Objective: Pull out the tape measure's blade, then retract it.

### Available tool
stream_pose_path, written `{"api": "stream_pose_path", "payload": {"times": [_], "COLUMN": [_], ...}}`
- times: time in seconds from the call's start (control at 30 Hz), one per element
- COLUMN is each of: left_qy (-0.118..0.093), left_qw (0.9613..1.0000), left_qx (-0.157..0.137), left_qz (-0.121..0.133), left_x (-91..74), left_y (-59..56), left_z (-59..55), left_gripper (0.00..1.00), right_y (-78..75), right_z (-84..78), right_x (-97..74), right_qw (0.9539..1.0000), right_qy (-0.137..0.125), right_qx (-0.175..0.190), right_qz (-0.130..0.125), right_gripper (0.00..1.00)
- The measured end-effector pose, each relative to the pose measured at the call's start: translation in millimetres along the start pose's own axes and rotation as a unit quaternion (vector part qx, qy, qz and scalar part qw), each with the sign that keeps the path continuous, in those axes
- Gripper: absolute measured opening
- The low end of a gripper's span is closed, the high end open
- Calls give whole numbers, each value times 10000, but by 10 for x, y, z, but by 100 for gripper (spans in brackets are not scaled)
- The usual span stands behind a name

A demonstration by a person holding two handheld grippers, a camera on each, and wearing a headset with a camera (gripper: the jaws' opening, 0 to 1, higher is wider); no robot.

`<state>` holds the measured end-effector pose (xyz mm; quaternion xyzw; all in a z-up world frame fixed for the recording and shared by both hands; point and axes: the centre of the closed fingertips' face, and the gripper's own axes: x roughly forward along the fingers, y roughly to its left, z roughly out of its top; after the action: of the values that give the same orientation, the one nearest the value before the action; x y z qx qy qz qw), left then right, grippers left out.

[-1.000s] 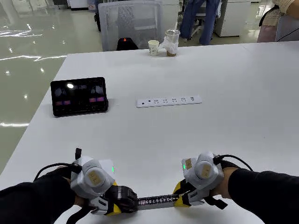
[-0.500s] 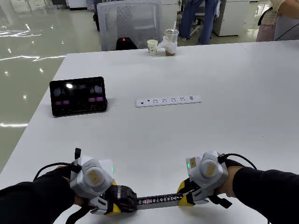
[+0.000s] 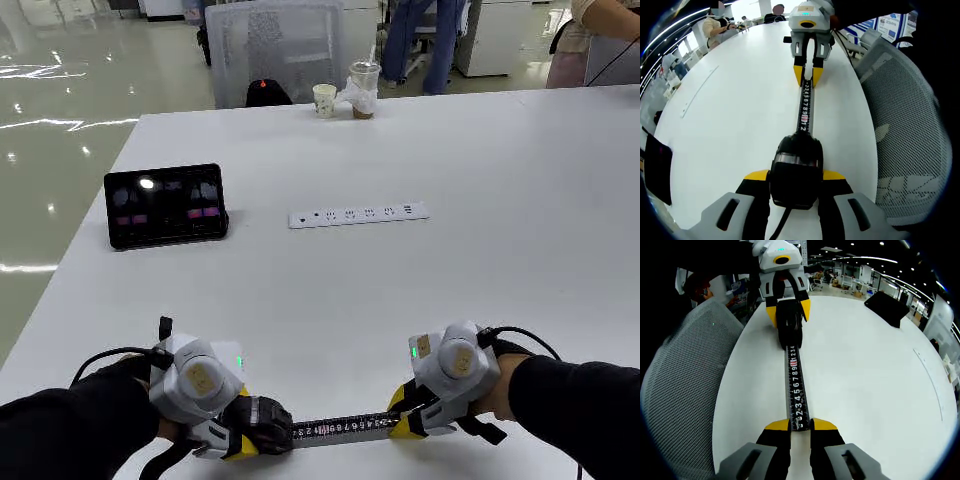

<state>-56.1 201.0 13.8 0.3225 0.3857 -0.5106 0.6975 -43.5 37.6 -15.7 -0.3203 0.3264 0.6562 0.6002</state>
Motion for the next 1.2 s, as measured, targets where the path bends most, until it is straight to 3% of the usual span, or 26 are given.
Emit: {"api": "stream_pose_path", "payload": {"times": [1.2], "left_qy": [-17], "left_qw": [10000], "left_qx": [-34], "left_qz": [0], "left_x": [2], "left_y": [-6], "left_z": [-4], "left_gripper": [31], "right_y": [-2], "right_z": [-203], "right_x": [-170], "right_qw": [9999], "right_qy": [43], "right_qx": [111], "right_qz": [-65], "right_gripper": [11]}}
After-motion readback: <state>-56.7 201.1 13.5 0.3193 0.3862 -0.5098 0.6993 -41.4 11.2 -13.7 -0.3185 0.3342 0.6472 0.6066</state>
